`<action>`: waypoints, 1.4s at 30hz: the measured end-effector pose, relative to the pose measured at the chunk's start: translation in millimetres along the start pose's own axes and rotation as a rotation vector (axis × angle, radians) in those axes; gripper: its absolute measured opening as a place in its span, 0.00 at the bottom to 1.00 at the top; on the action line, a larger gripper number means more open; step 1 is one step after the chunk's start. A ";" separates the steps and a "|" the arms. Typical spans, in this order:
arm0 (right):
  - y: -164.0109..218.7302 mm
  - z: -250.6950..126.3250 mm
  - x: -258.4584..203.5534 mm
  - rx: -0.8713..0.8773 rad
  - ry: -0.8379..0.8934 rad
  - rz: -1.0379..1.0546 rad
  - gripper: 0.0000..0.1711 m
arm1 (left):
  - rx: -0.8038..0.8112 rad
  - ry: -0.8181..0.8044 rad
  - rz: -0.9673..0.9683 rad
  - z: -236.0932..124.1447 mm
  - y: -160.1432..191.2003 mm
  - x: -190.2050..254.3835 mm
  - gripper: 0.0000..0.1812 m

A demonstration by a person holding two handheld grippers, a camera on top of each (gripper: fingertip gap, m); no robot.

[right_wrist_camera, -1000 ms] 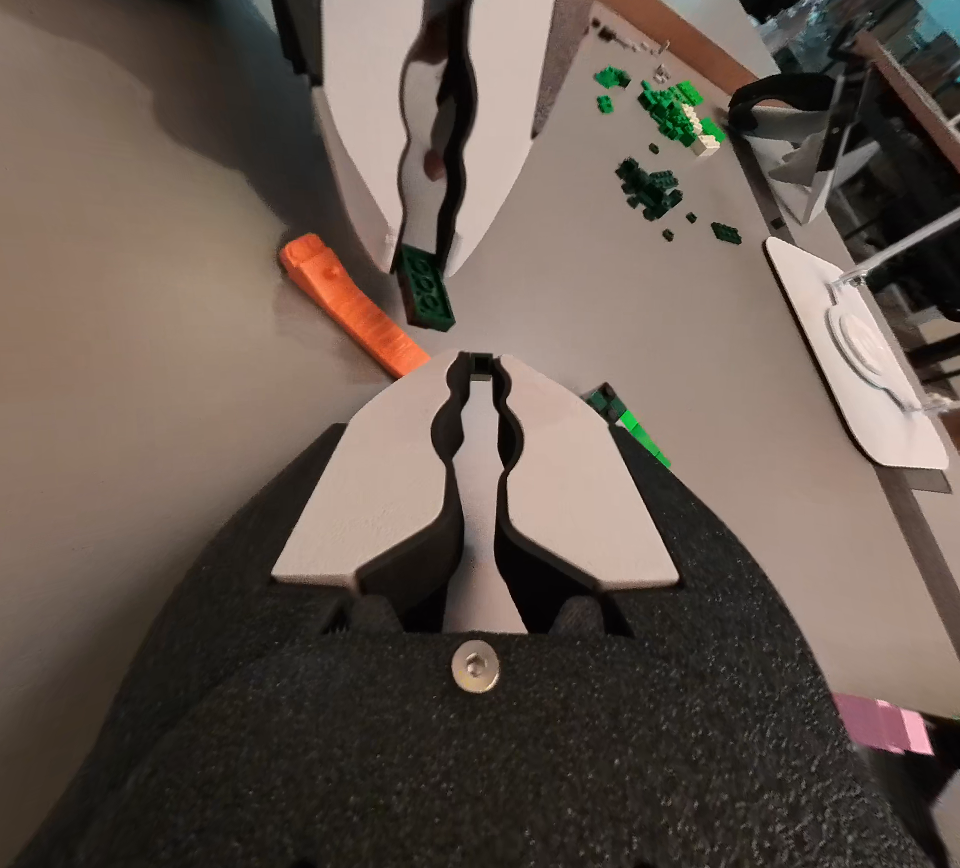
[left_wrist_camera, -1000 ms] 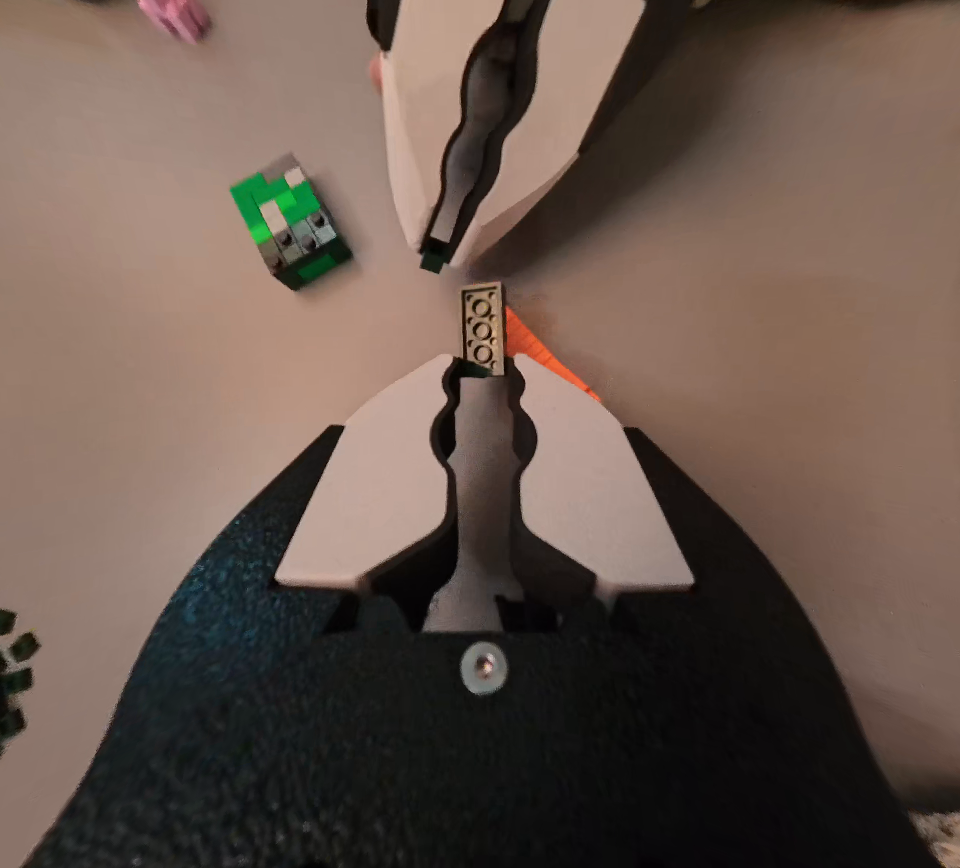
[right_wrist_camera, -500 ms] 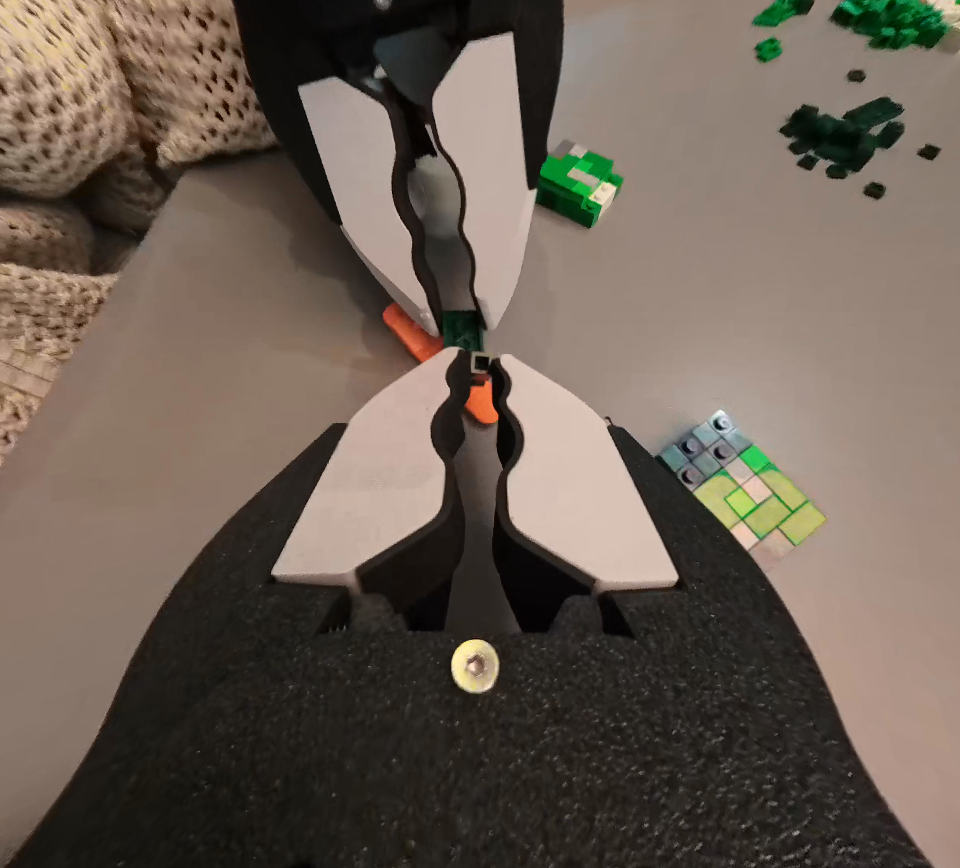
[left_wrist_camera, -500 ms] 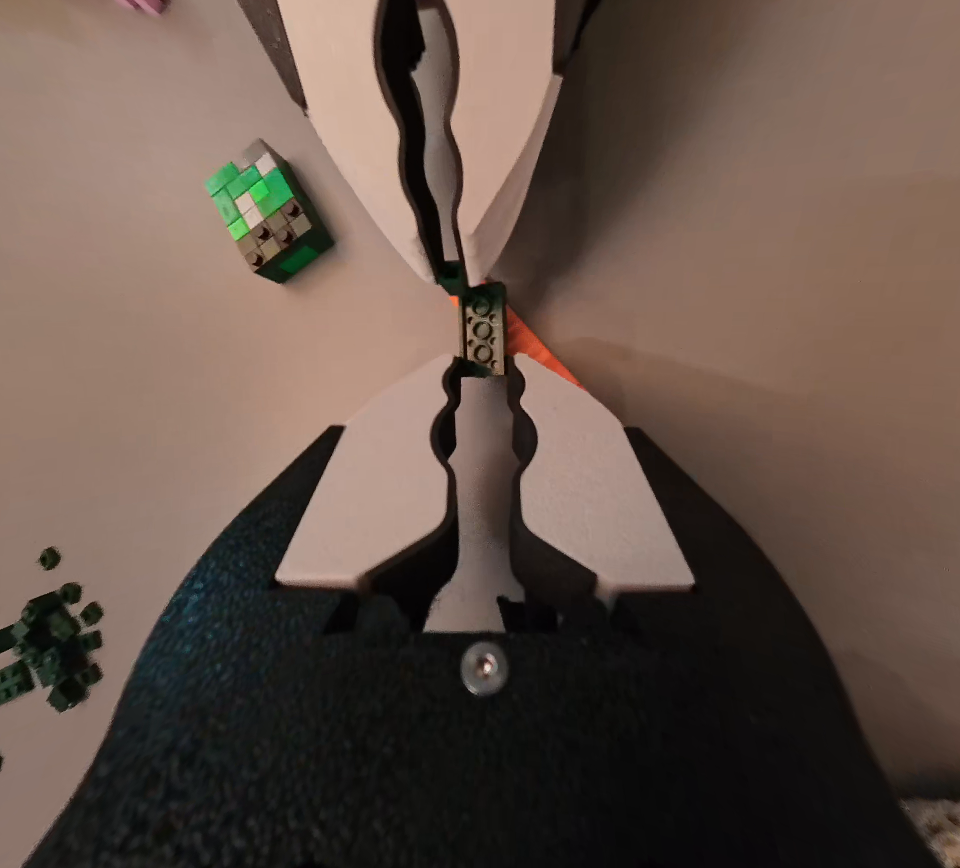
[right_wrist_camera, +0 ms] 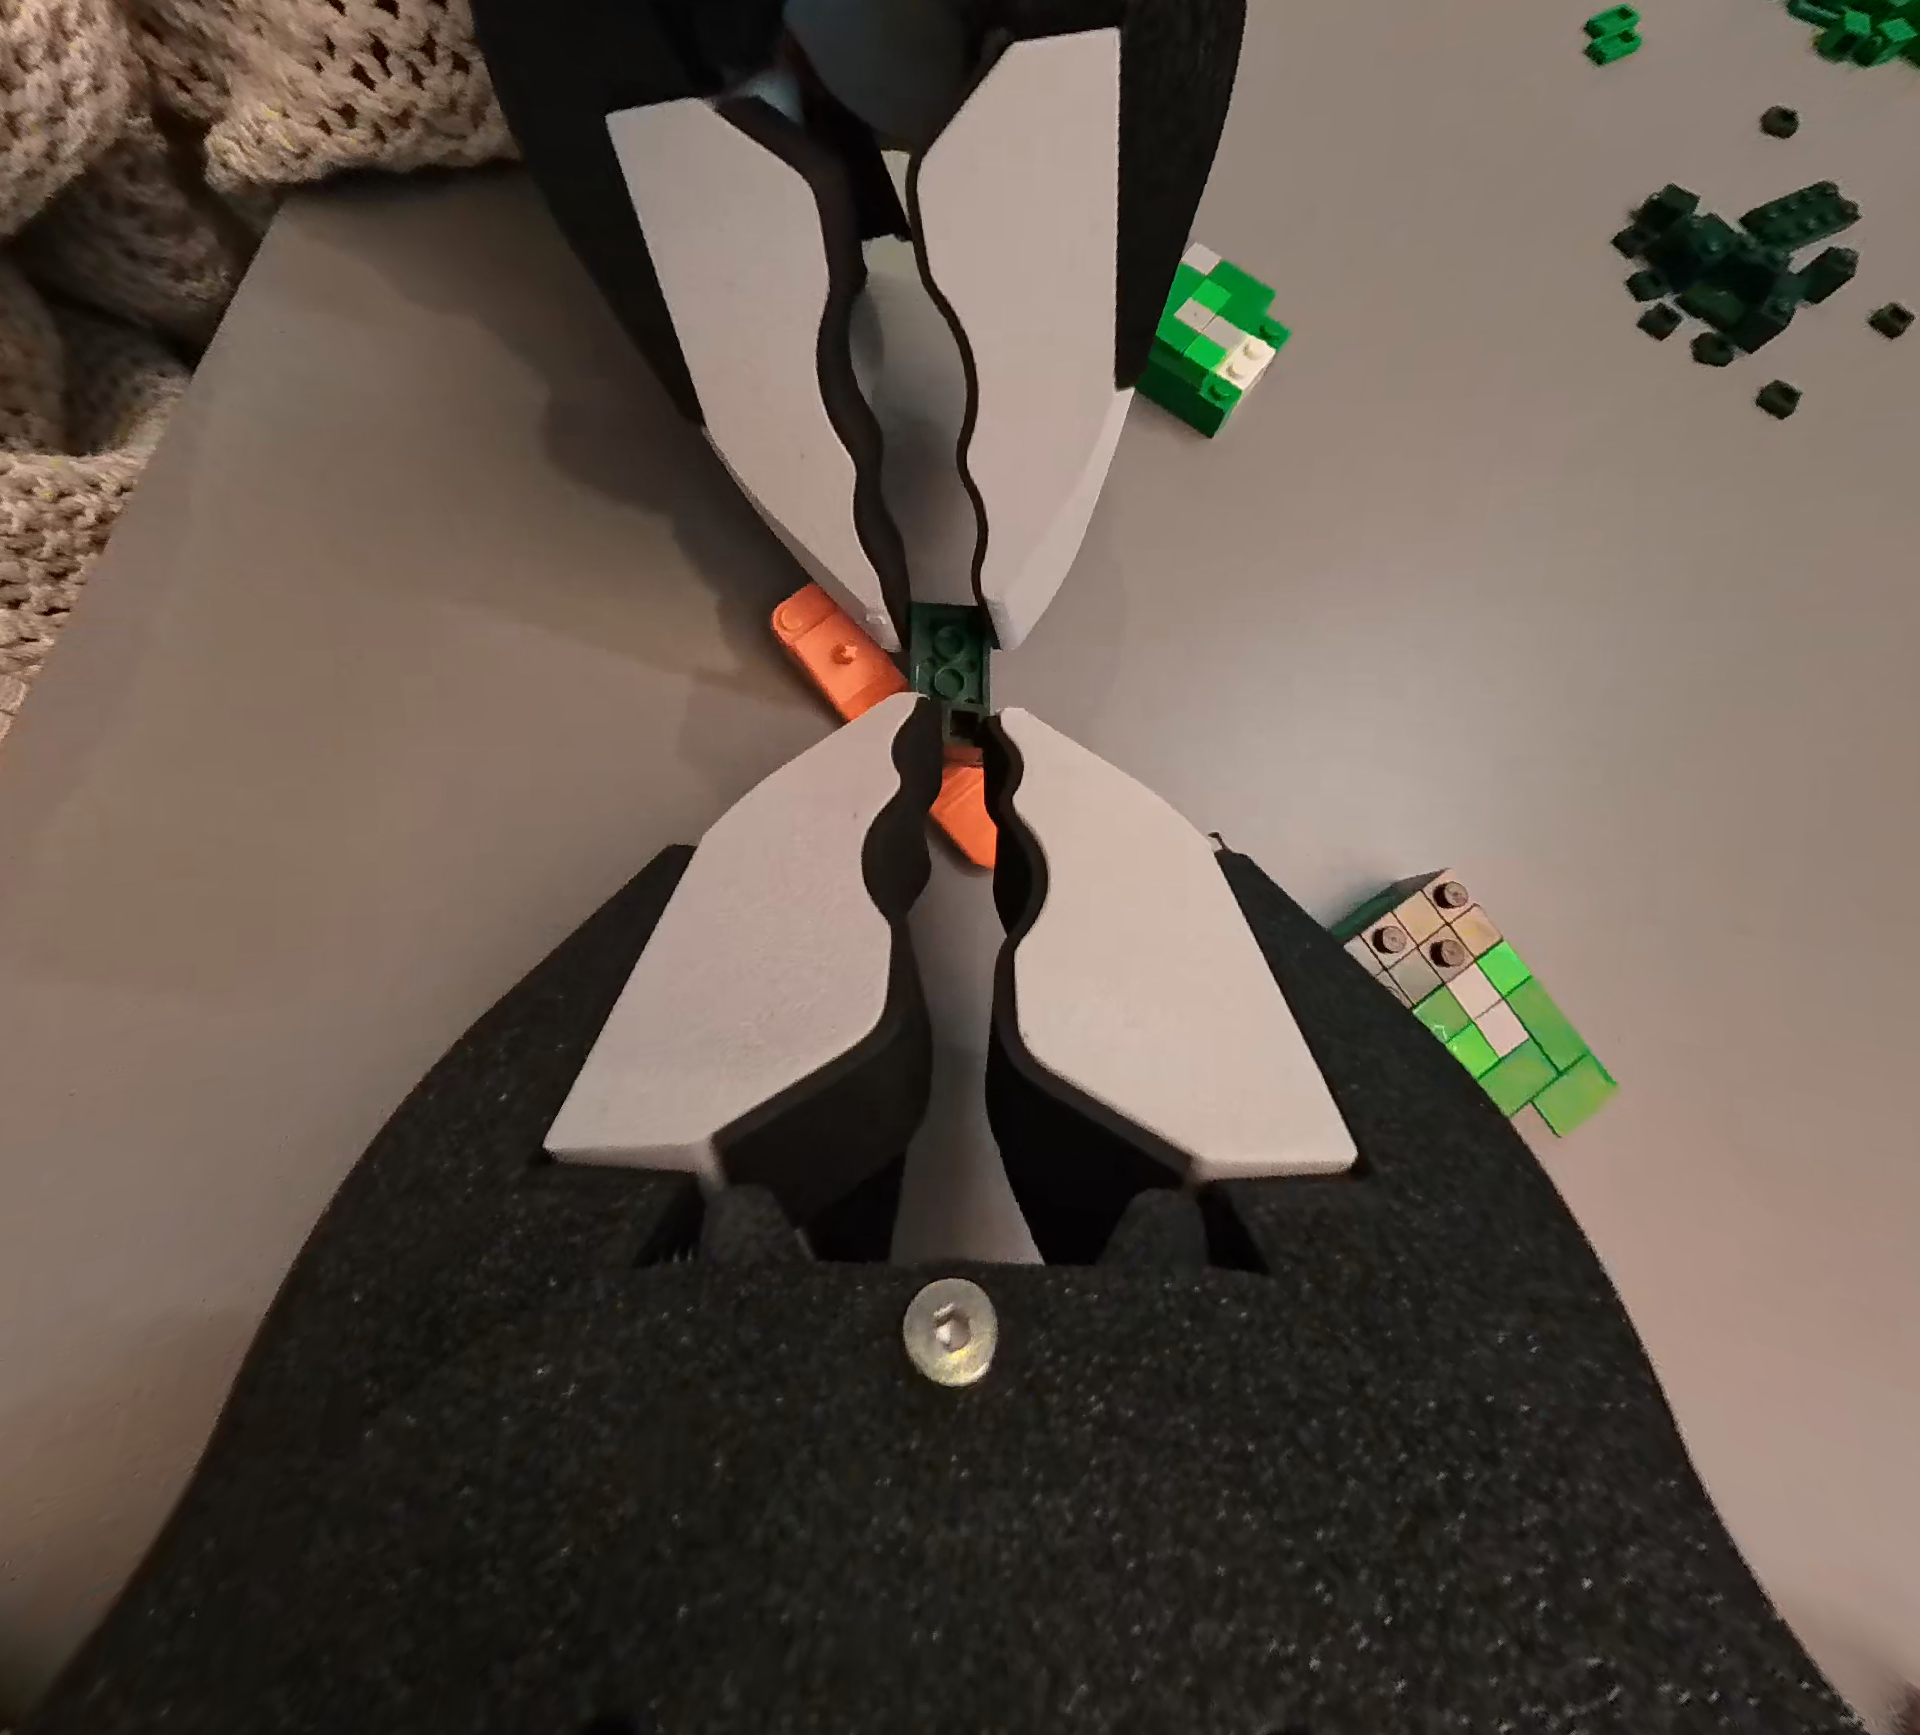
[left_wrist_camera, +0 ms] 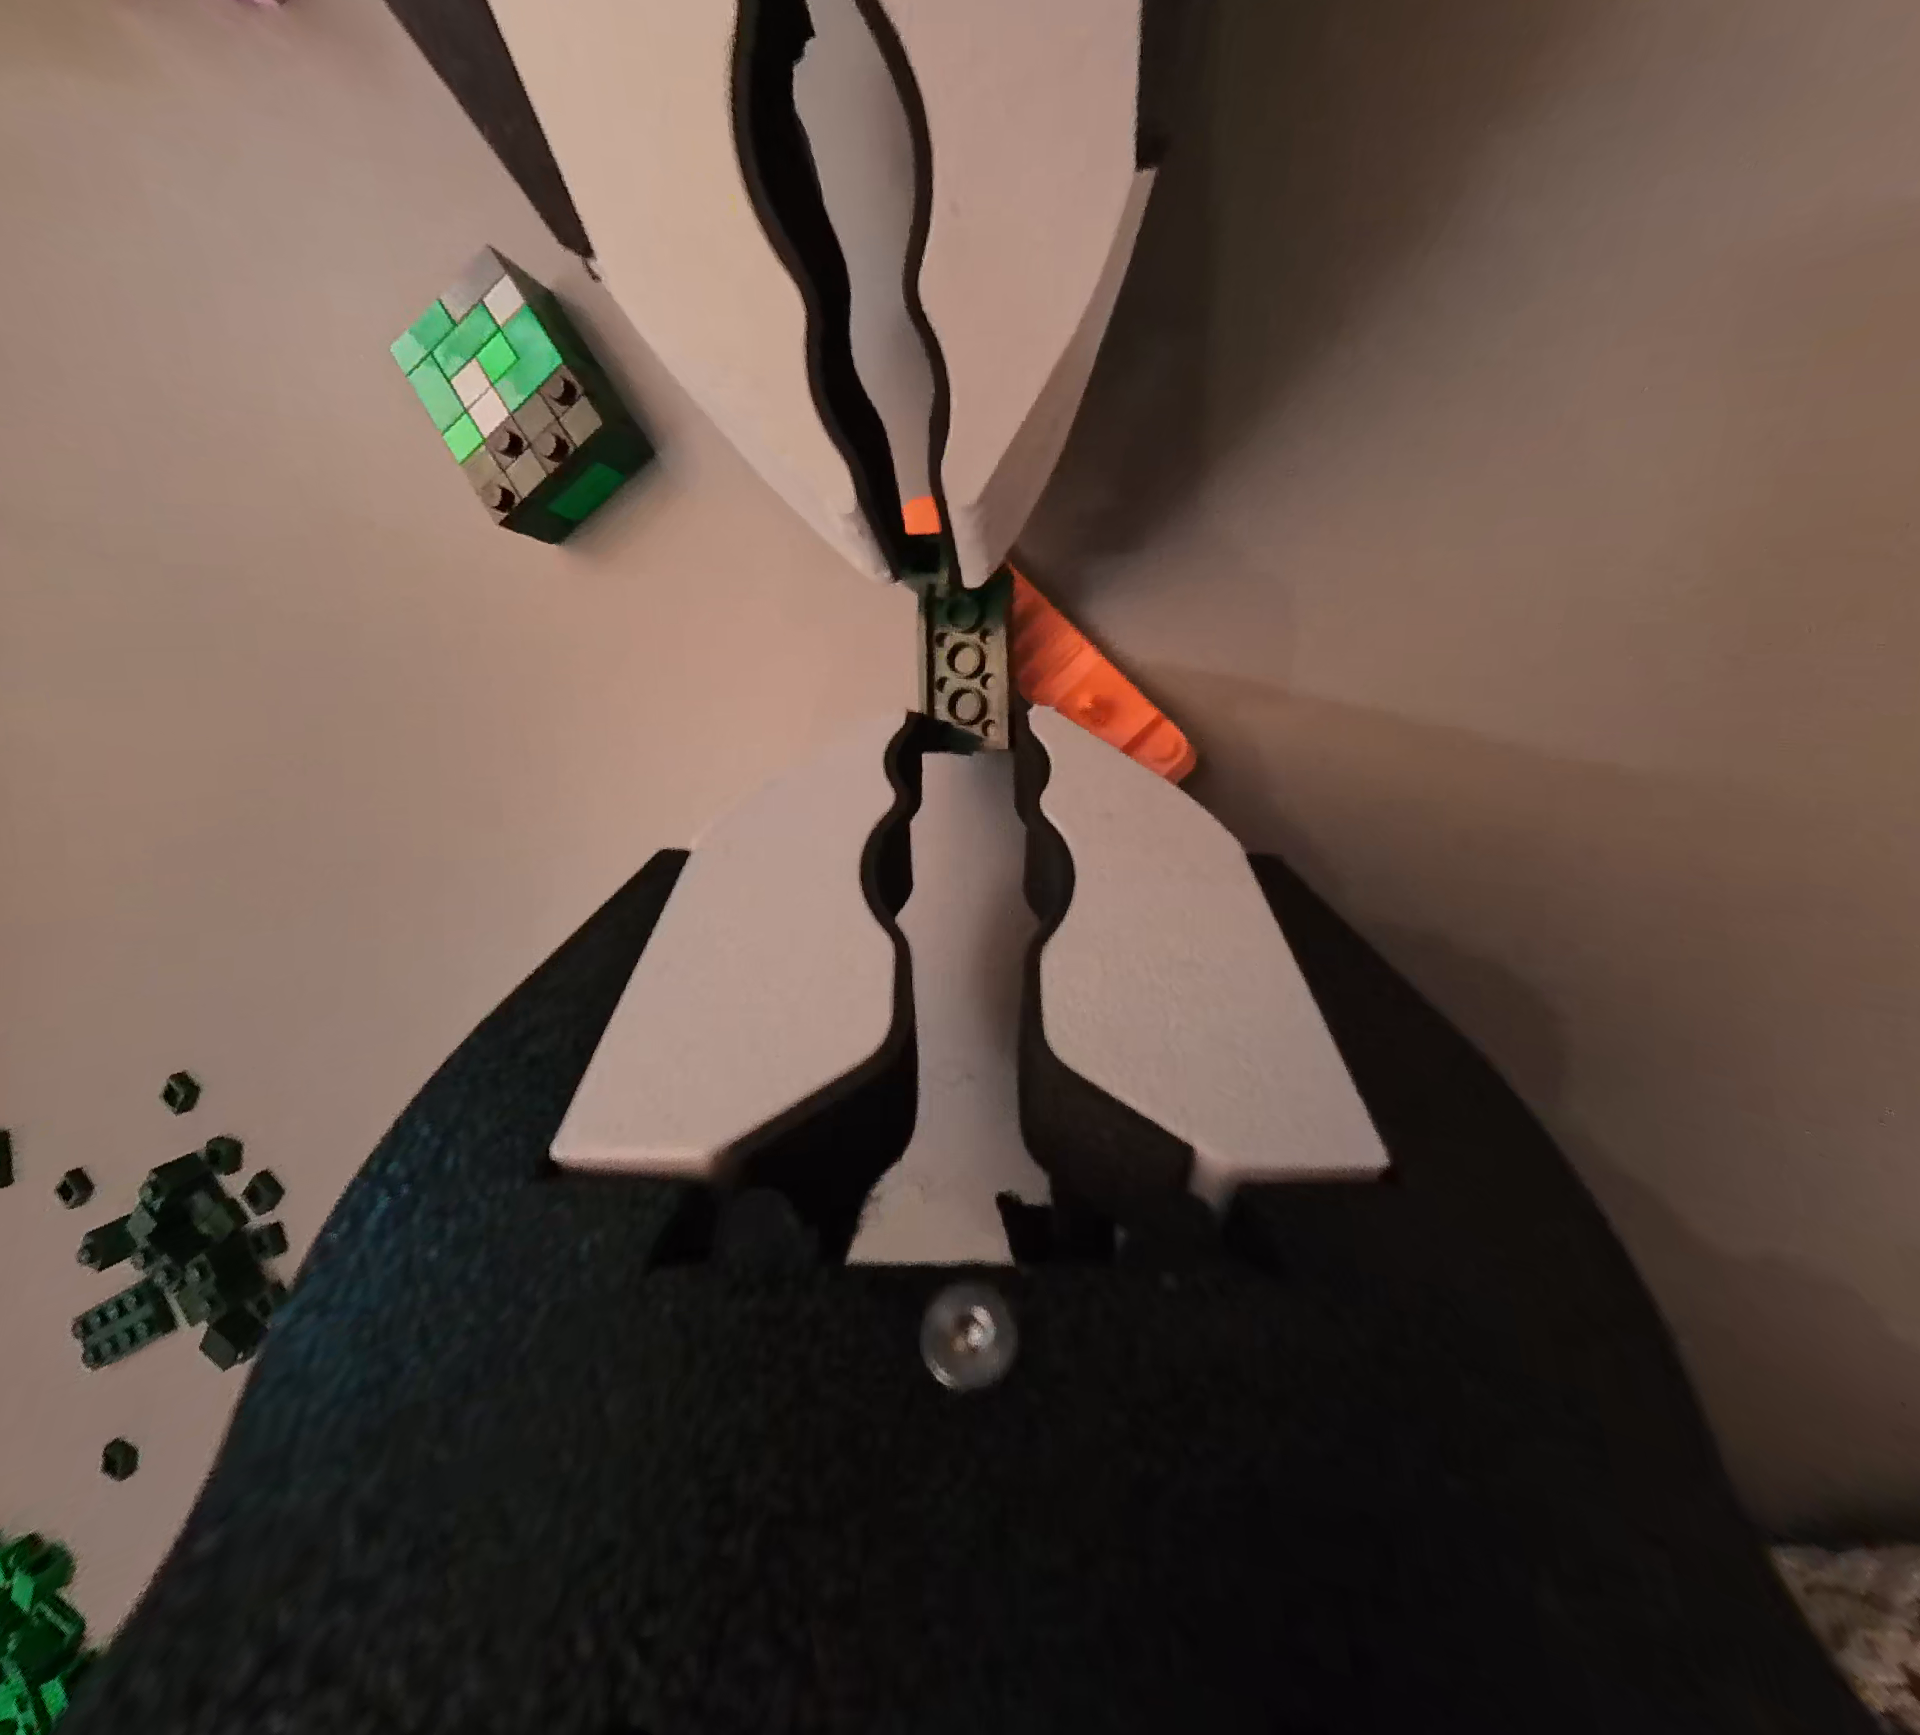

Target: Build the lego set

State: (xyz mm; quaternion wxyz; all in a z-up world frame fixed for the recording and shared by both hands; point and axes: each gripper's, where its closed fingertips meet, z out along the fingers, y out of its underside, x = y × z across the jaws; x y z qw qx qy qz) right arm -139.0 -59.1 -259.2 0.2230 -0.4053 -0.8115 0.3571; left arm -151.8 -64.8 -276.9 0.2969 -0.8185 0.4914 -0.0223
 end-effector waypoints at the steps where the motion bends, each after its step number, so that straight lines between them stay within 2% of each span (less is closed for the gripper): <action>1: 0.4 0.3 -0.4 -0.004 -0.003 0.001 0.04 | -0.002 -0.001 0.002 0.4 0.2 0.0 0.10; 20: 8.9 3.5 -2.1 -0.049 -0.005 0.009 0.04 | 0.009 0.032 -0.007 6.6 -2.1 3.1 0.09; 33: 10.2 2.2 -3.9 -0.006 0.005 -0.005 0.05 | 0.042 0.047 -0.071 5.4 0.0 0.5 0.10; 37: 11.3 1.8 -2.9 -0.004 0.027 -0.033 0.04 | 0.028 -0.040 -0.074 2.3 7.2 -14.5 0.04; 40: 10.9 2.1 -2.6 0.001 0.032 -0.034 0.04 | 0.029 -0.016 -0.102 2.5 8.9 -13.0 0.02; 42: 11.3 2.0 -1.8 0.001 0.036 -0.031 0.04 | 0.028 -0.016 -0.097 3.6 10.2 -13.0 0.08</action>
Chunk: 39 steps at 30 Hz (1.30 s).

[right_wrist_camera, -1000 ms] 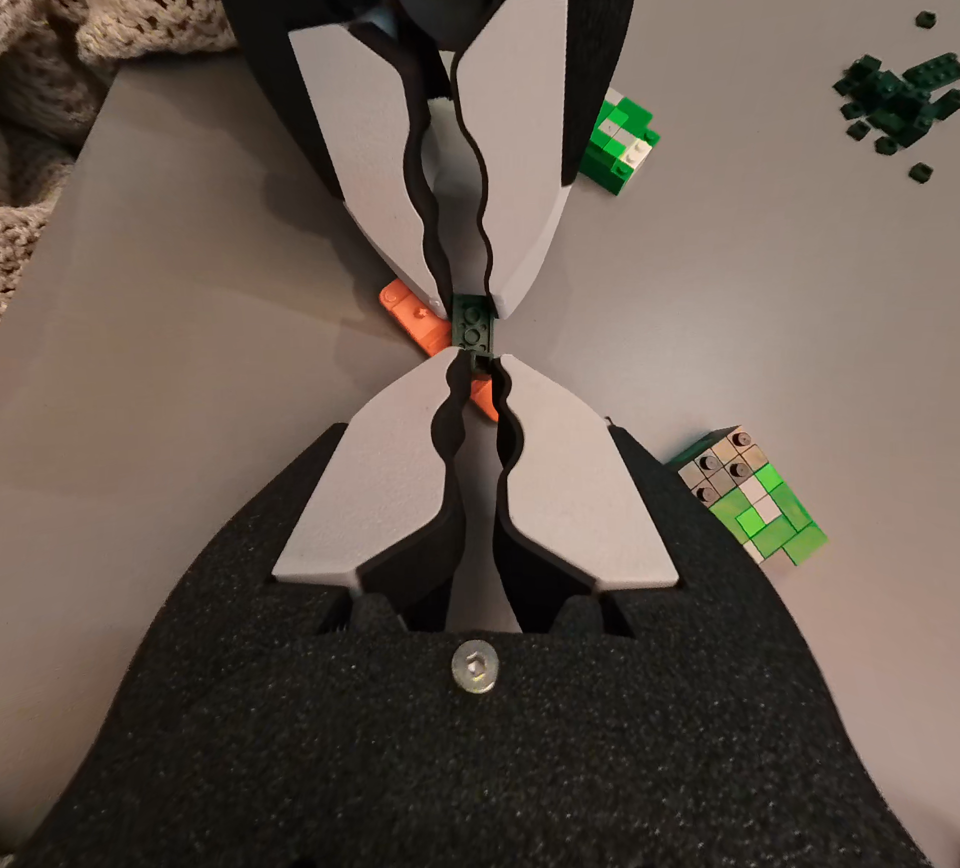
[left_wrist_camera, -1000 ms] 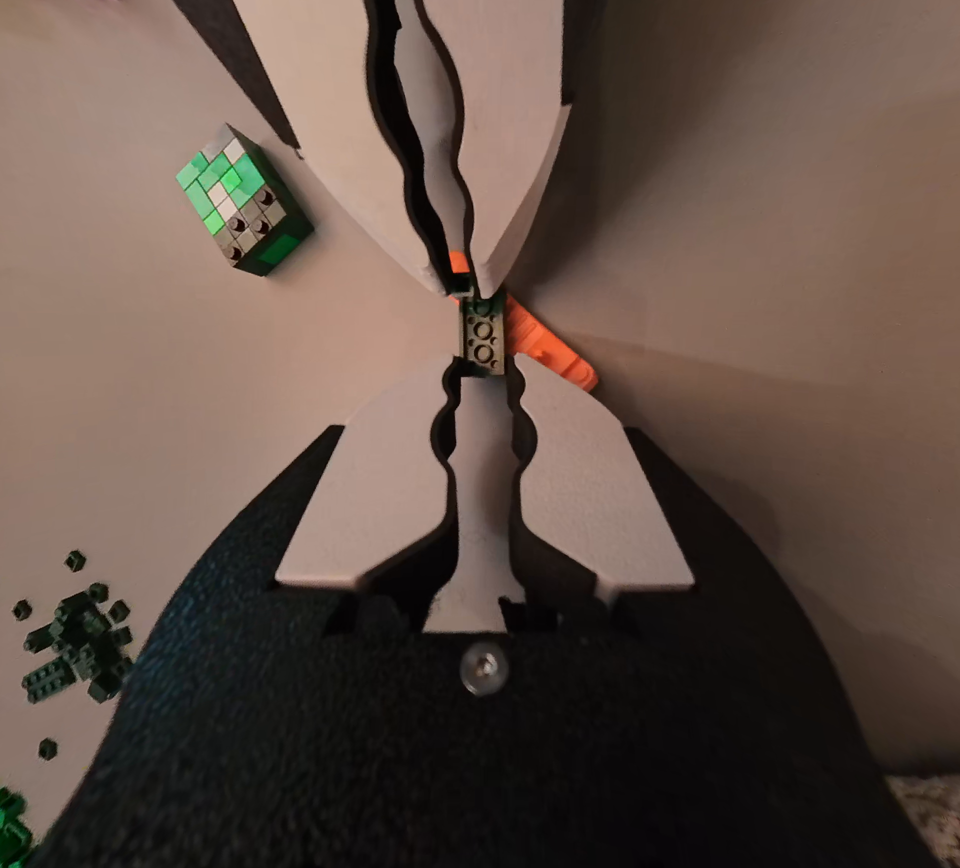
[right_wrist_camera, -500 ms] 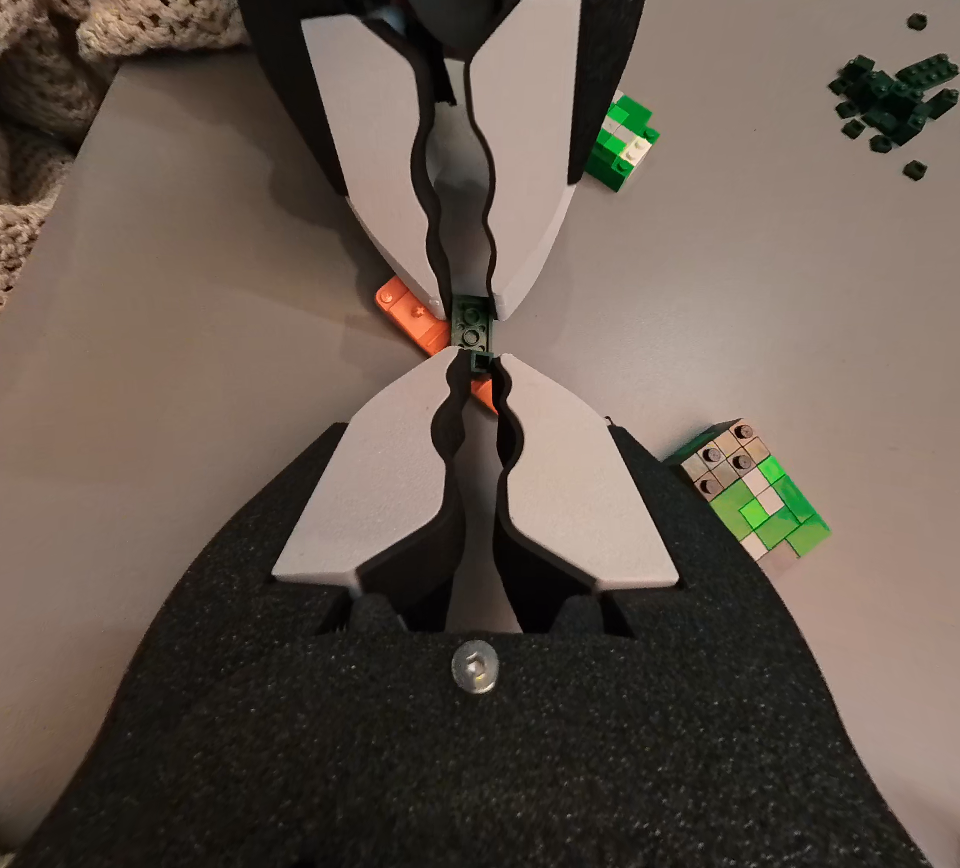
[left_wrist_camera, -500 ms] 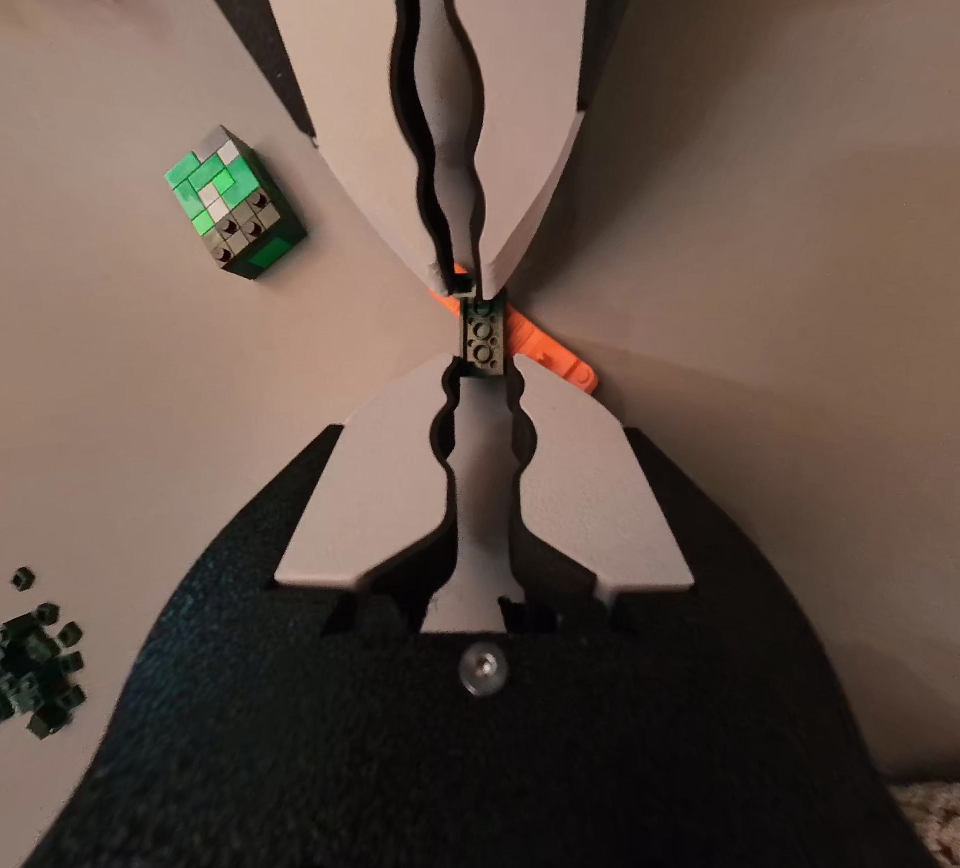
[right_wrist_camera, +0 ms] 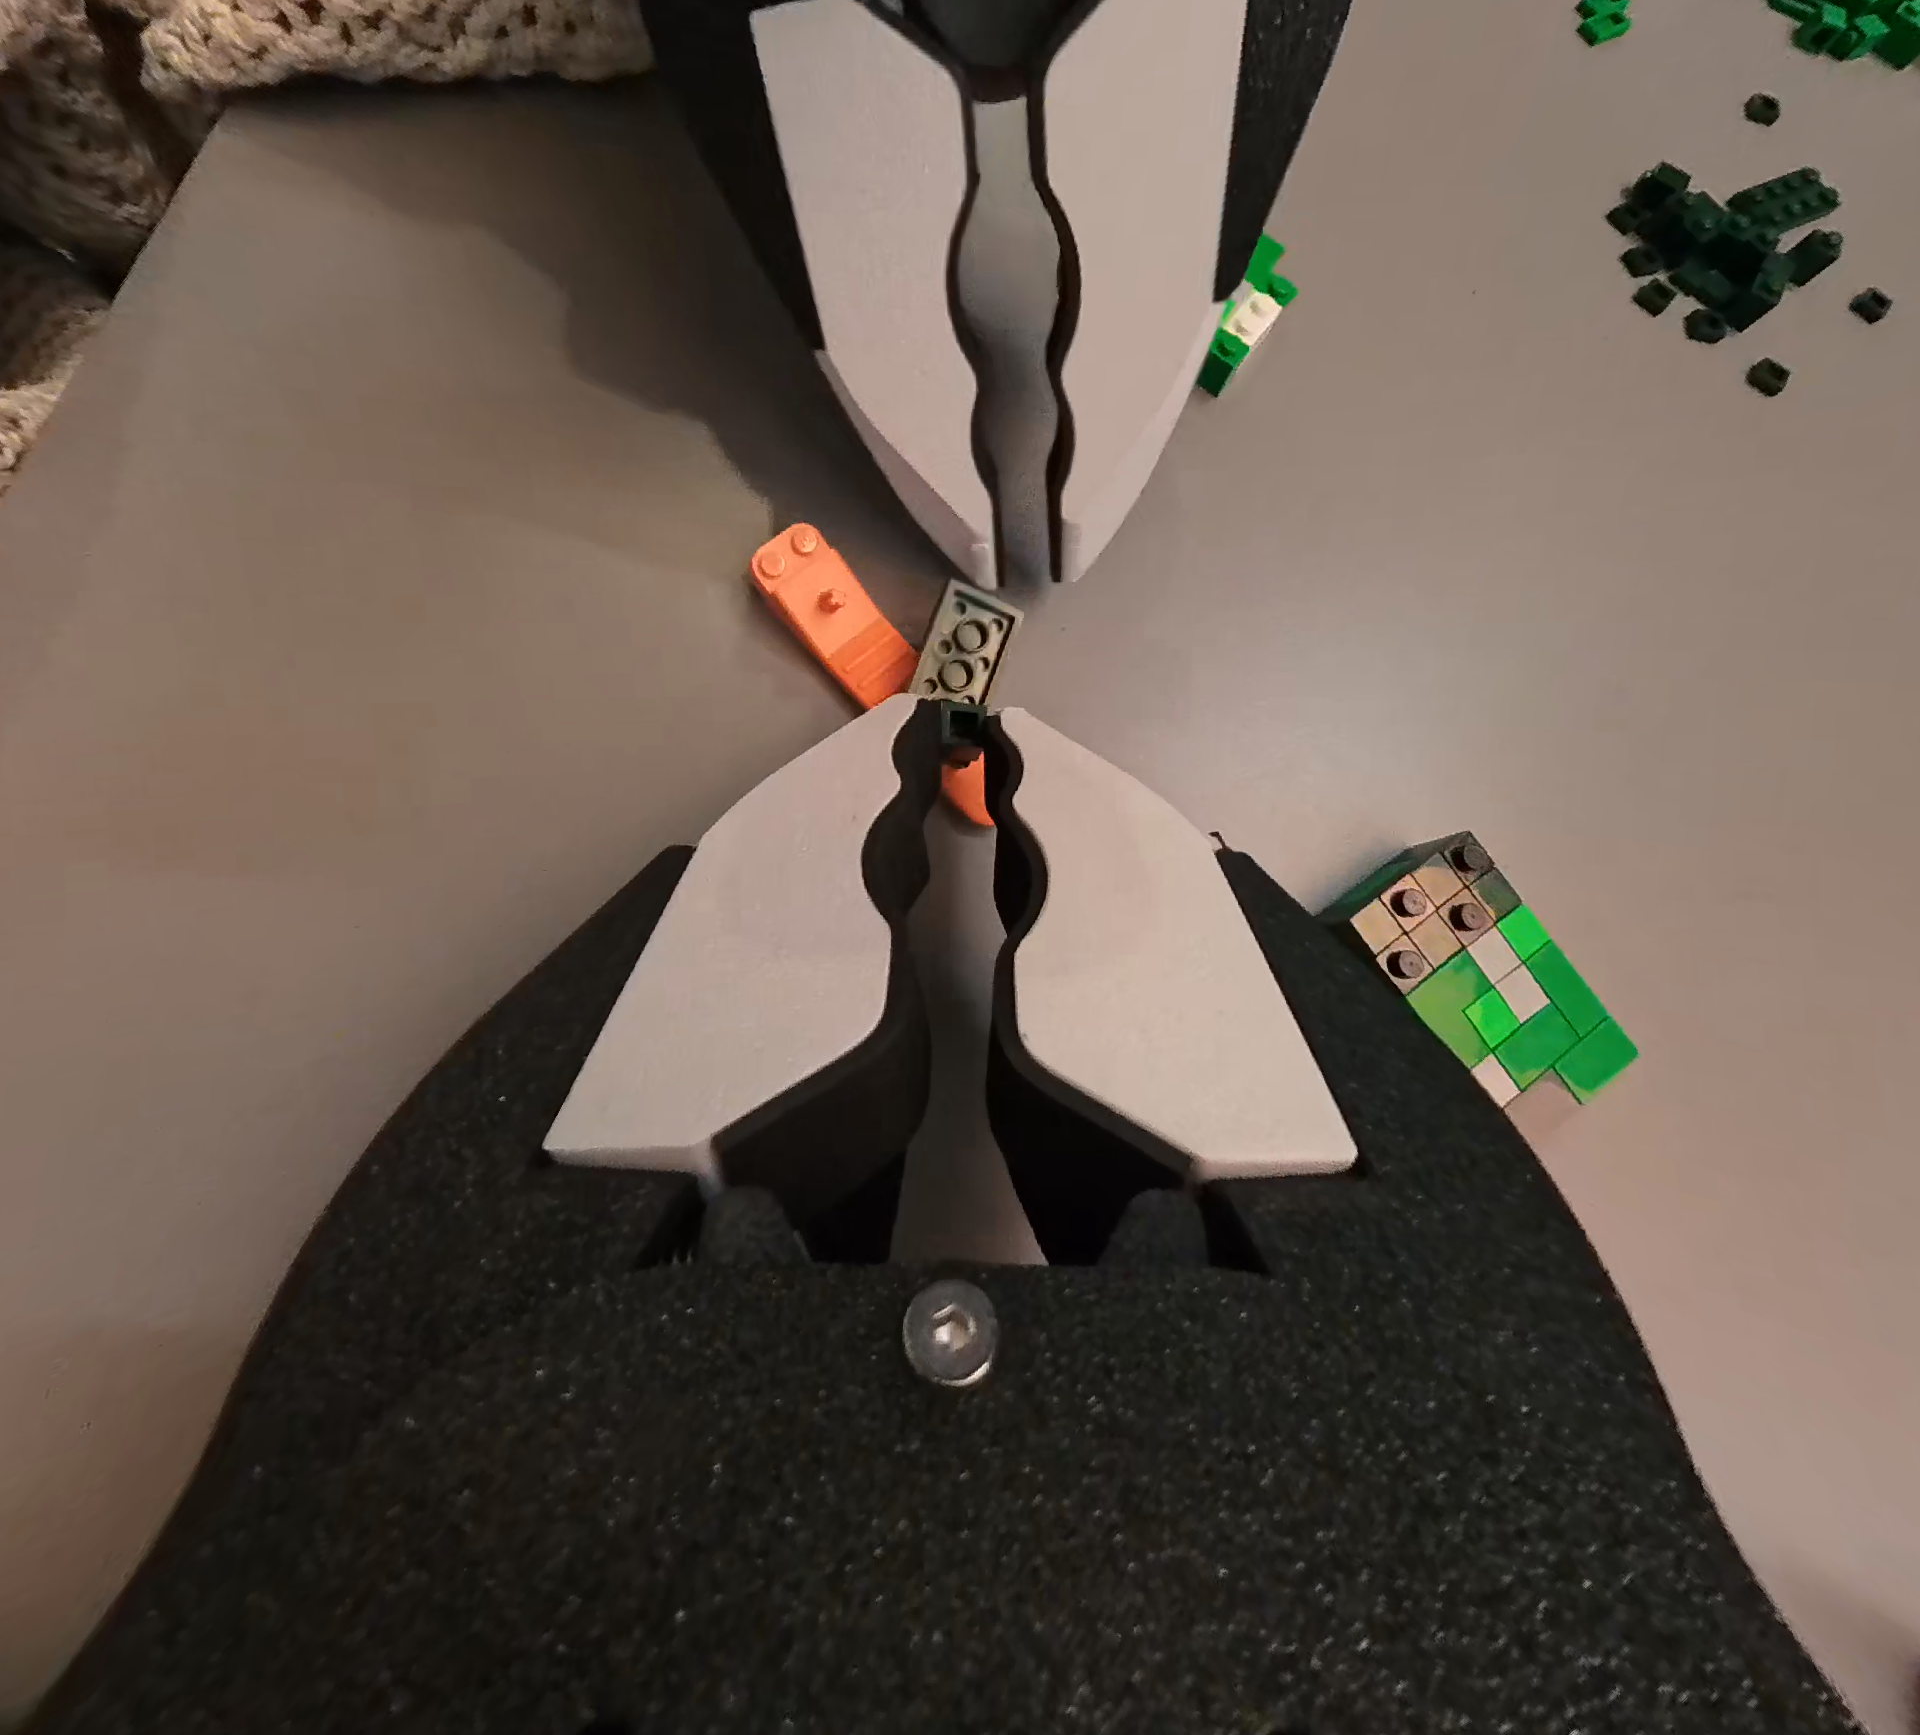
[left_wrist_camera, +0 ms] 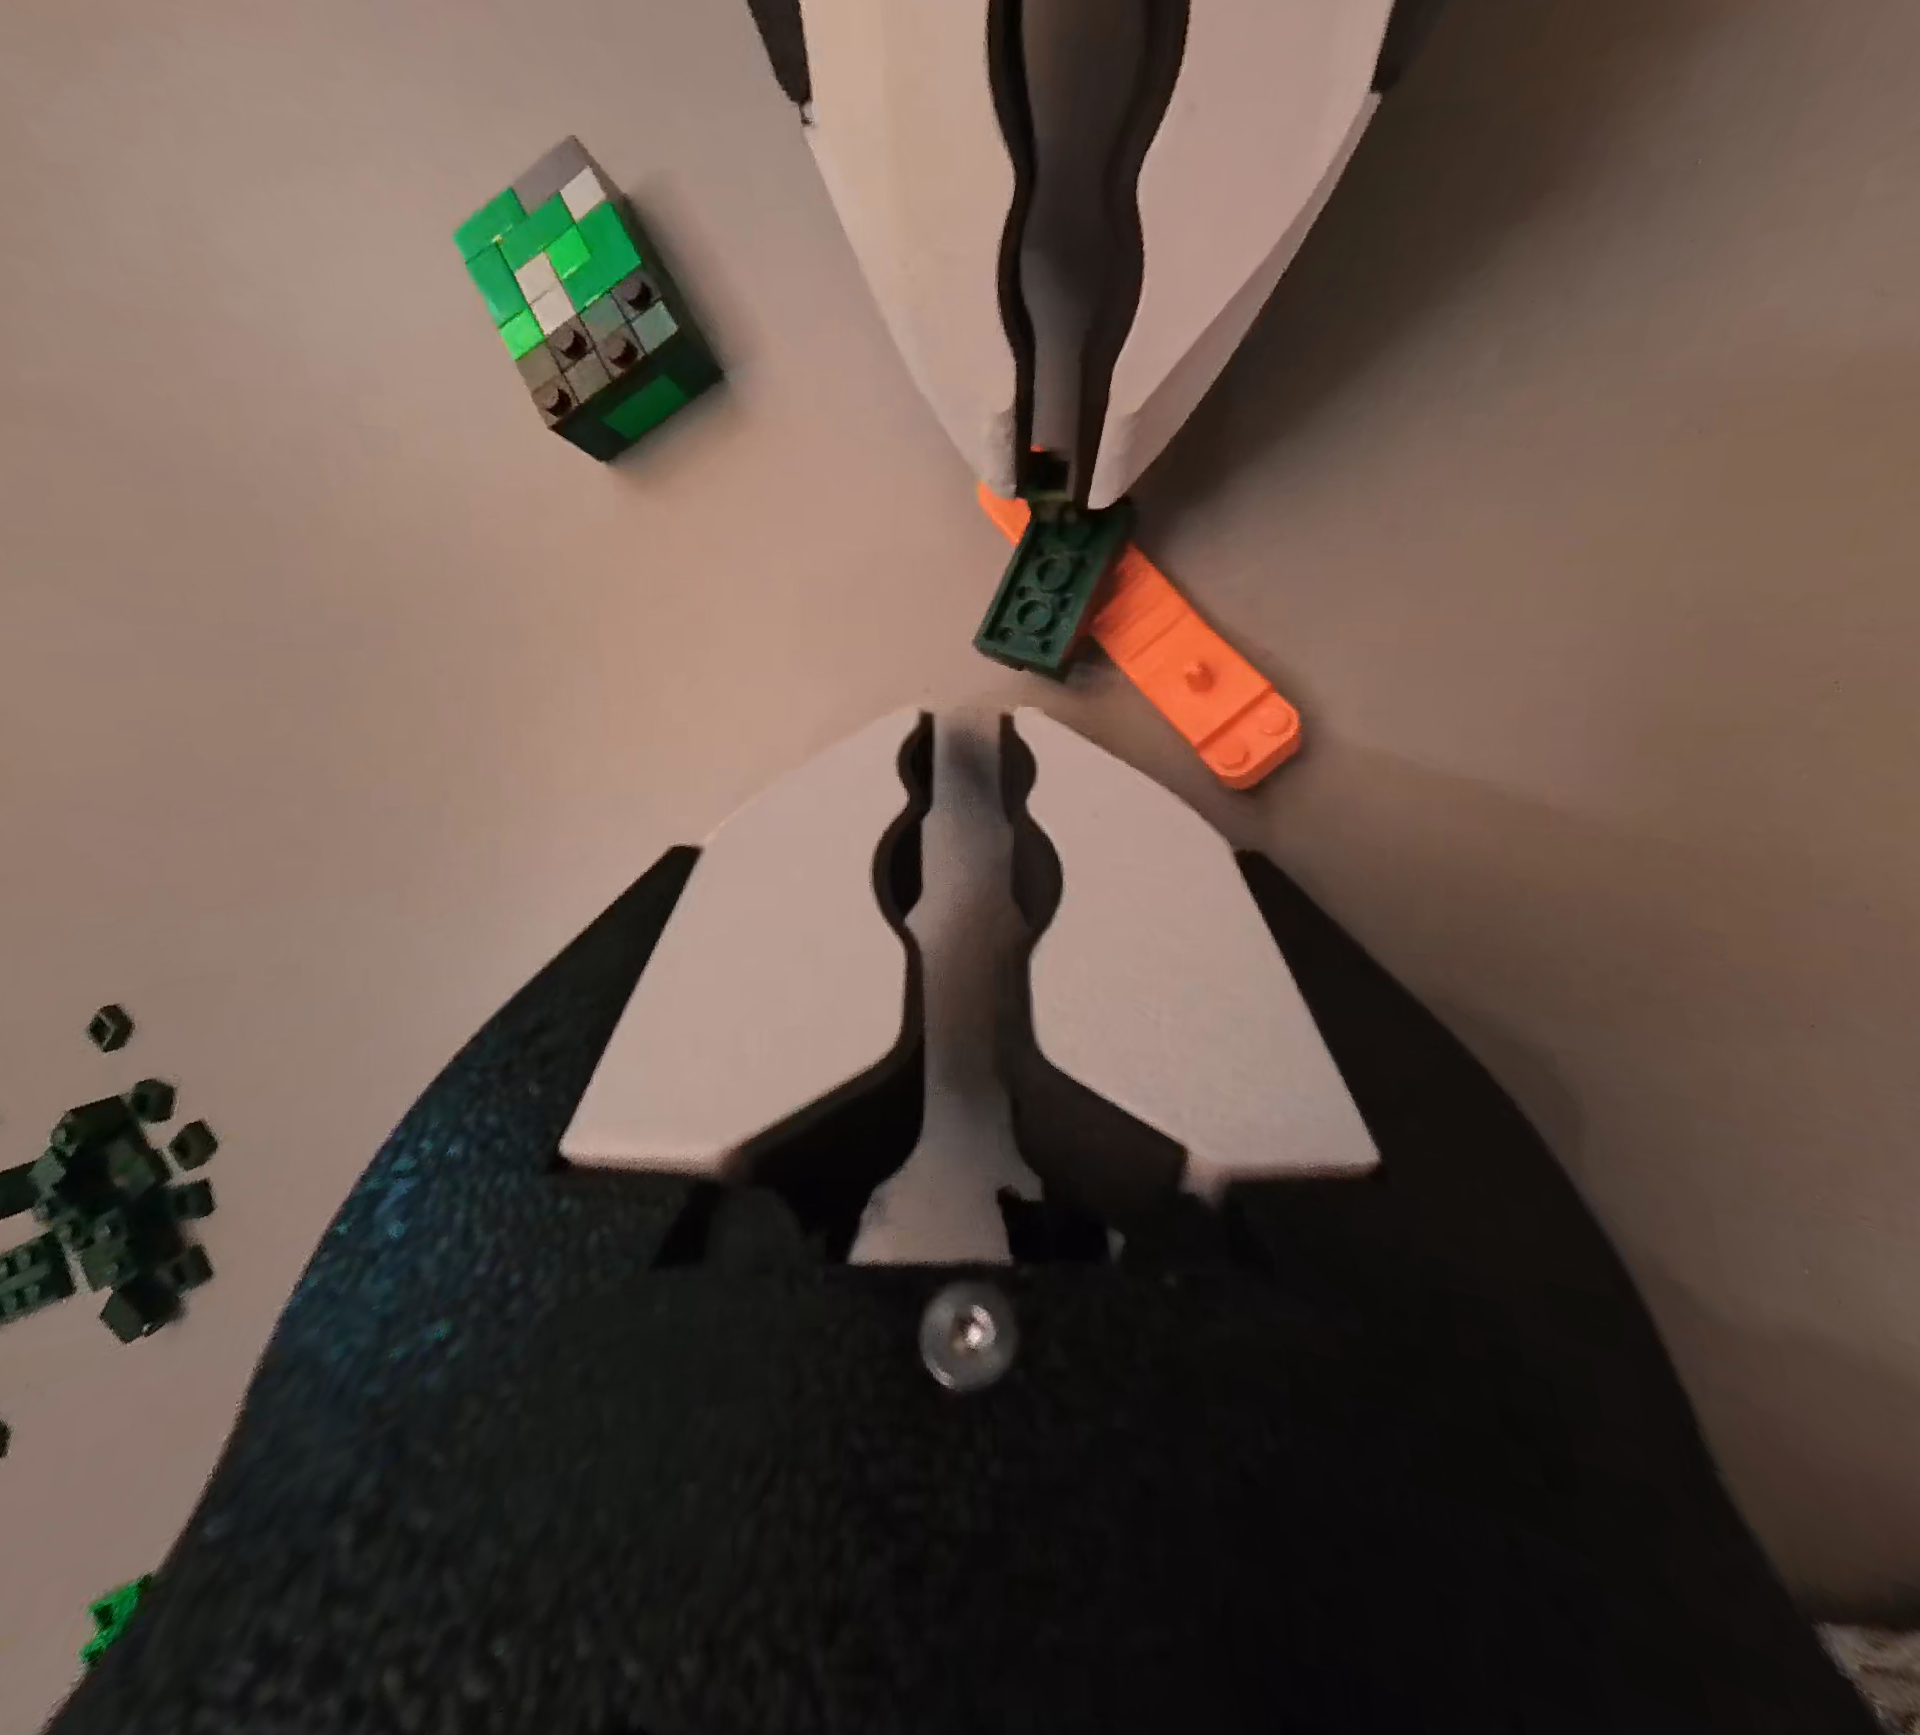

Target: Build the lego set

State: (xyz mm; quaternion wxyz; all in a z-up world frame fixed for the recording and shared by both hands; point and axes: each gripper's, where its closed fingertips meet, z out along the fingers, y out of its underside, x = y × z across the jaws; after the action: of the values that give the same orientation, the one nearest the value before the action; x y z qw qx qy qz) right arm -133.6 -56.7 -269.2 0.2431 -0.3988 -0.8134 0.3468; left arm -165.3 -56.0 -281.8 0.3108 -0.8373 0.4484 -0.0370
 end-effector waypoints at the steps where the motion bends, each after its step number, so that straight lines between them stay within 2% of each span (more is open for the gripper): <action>1: -0.1 -0.1 -0.1 0.001 0.000 0.000 0.04 | 0.015 0.018 0.001 0.0 -1.8 2.4 0.11; 5: -0.1 -0.1 -0.7 0.002 0.003 -0.013 0.04 | 0.160 0.128 -0.039 -5.1 -21.4 14.1 0.23; 6: -0.2 -0.1 -0.8 0.002 0.003 -0.014 0.04 | 0.186 0.141 -0.054 -6.0 -24.8 14.4 0.24; 15: -0.4 -0.1 -1.0 0.014 -0.004 -0.007 0.04 | 0.156 0.131 -0.040 3.9 -21.5 15.2 0.11; 25: 2.5 -4.0 -1.0 0.078 -0.047 0.127 0.04 | 0.166 0.002 0.090 5.9 -25.9 19.1 0.09; 34: 0.2 -0.5 -3.5 -0.014 0.027 0.069 0.05 | 0.175 -0.080 0.158 0.6 -24.3 22.2 0.09; 39: -0.5 0.5 -4.3 0.003 0.022 0.089 0.05 | 0.188 -0.077 0.134 0.0 -23.2 23.0 0.09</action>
State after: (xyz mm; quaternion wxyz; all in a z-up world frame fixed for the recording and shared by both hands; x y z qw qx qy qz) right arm -131.8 -60.6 -269.6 0.2370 -0.4379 -0.7917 0.3539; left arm -134.8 -64.4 -273.9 0.4065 -0.7733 0.4858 -0.0259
